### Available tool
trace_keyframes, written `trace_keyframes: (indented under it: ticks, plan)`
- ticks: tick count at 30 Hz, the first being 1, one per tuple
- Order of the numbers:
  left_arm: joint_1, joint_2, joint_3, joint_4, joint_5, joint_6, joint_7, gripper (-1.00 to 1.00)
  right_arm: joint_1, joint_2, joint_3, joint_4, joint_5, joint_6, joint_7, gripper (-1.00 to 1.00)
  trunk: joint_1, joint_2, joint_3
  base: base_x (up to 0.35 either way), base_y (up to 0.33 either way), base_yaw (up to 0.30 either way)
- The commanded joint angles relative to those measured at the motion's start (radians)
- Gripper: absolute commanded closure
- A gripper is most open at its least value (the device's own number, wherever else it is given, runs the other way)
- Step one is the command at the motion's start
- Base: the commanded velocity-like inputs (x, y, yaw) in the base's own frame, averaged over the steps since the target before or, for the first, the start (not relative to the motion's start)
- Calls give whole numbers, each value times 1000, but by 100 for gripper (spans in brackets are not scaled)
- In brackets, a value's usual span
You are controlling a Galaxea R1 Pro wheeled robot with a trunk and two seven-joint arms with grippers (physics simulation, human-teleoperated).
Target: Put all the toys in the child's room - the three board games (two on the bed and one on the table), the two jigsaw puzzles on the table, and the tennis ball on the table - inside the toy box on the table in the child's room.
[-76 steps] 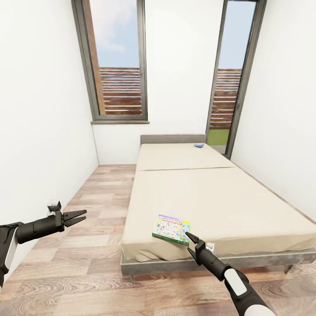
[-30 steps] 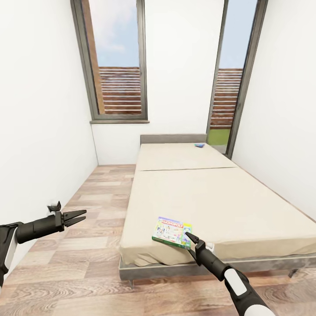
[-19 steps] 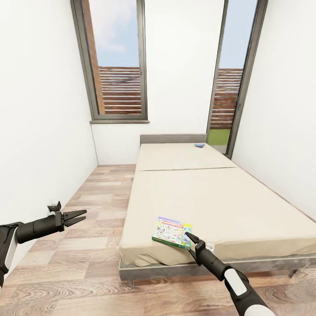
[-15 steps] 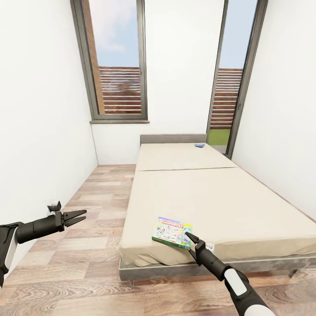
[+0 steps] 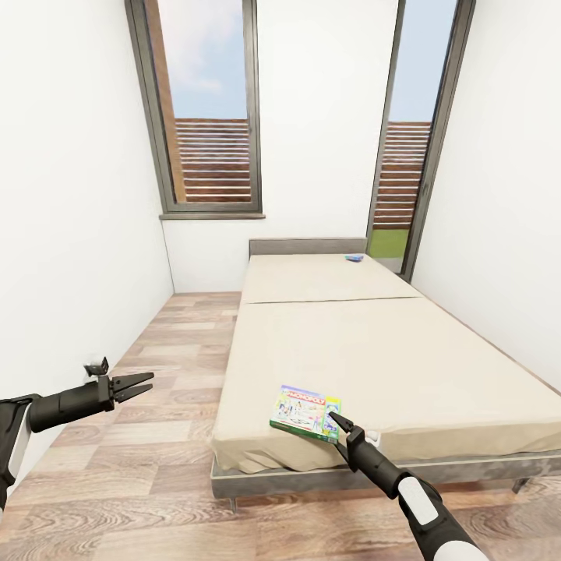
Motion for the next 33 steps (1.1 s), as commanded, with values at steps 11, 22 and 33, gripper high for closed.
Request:
trace_keyframes:
  ticks: [11, 22, 33]
  plan:
    - [-1, 0, 0, 0, -1, 11, -4, -100, -1, 1, -6, 0, -1, 7, 1, -100, 0, 0, -1, 0, 0, 0]
    - [-1, 0, 0, 0, -1, 11, -4, -100, -1, 1, -6, 0, -1, 7, 0, -100, 0, 0, -1, 0, 0, 0]
    - [-1, 1, 1, 0, 0, 12, -4, -100, -1, 1, -6, 0, -4, 7, -1, 100, 0, 0, -1, 0, 0, 0]
